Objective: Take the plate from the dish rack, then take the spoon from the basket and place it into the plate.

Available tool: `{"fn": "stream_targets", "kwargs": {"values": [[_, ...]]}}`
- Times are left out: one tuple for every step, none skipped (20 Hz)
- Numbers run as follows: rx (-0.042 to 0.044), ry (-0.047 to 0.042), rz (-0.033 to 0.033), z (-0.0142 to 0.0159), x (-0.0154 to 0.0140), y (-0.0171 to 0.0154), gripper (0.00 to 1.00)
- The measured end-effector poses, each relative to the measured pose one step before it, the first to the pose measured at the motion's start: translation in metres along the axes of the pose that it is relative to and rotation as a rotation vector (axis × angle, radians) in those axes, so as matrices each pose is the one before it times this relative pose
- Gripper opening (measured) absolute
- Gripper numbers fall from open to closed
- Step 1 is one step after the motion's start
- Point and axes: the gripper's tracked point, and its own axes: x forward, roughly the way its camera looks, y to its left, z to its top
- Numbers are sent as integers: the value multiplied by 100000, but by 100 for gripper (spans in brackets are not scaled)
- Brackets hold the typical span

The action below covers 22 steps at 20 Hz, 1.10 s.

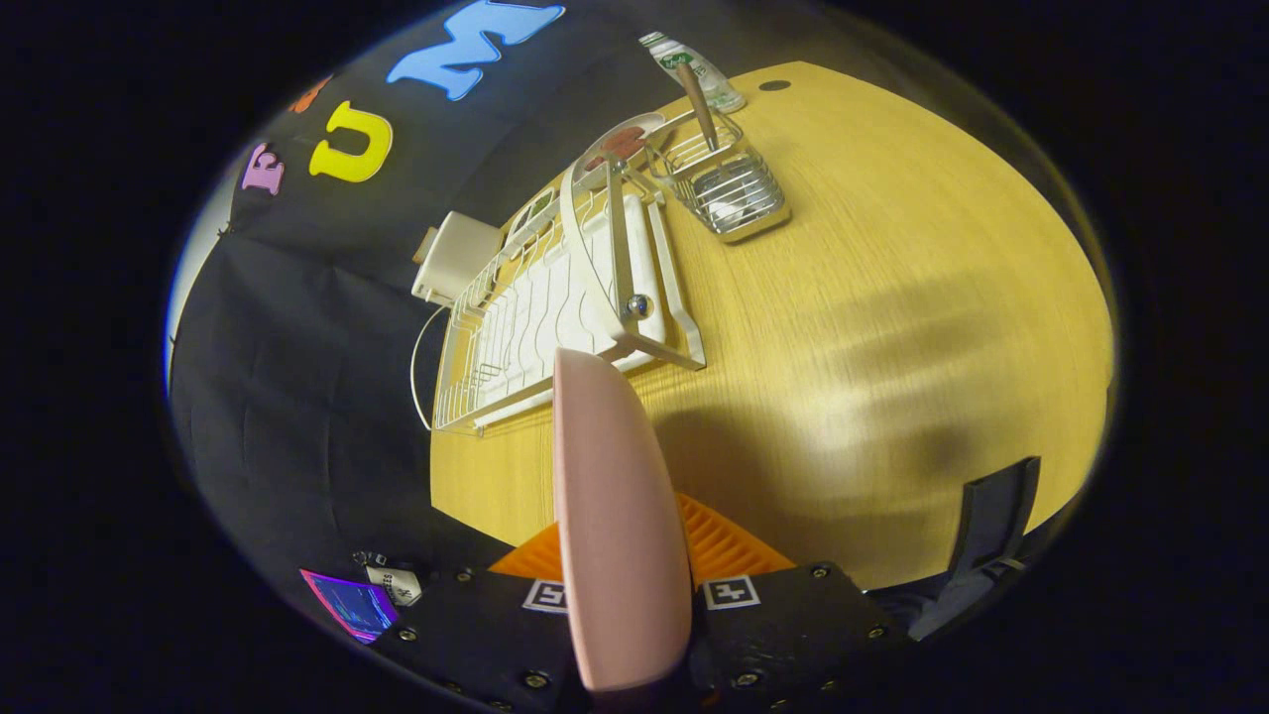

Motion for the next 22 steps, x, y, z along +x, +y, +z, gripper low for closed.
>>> {"fn": "stream_targets", "kwargs": {"values": [[-228, 1320, -597, -363, 573, -165, 35], [-351, 794, -333, -78, 773, -45, 35], [98, 1204, -284, -81, 783, 63, 35], [-127, 1254, 384, -295, 558, 185, 35], [-402, 1091, 672, -320, 515, 295, 35], [-461, 1415, 74, -338, 541, 177, 35], [-979, 1709, -76, -363, 525, 131, 35], [-97, 359, 1006, -128, 162, 482, 35], [214, 217, 516, -226, 447, 27, 35], [1181, -118, 250, -58, 89, 31, 35], [1727, -448, 472, 67, 124, 34, 35], [1239, -1061, -1825, 15, 359, -445, 35], [554, -453, -2337, 394, -214, -539, 36], [132, -358, -2583, 123, -207, -677, 41], [-166, 230, -1361, -142, -218, -546, 55], [129, -466, -1141, 120, -174, -428, 55], [244, -402, -399, 78, -128, -312, 55], [620, -85, 722, 116, -304, -178, 55], [451, -241, 167, 114, -238, -154, 55], [-280, -199, -49, -3, -323, -155, 55], [-570, -487, -257, 36, -227, -185, 55], [-363, -690, 251, 123, -247, -52, 55]]}}
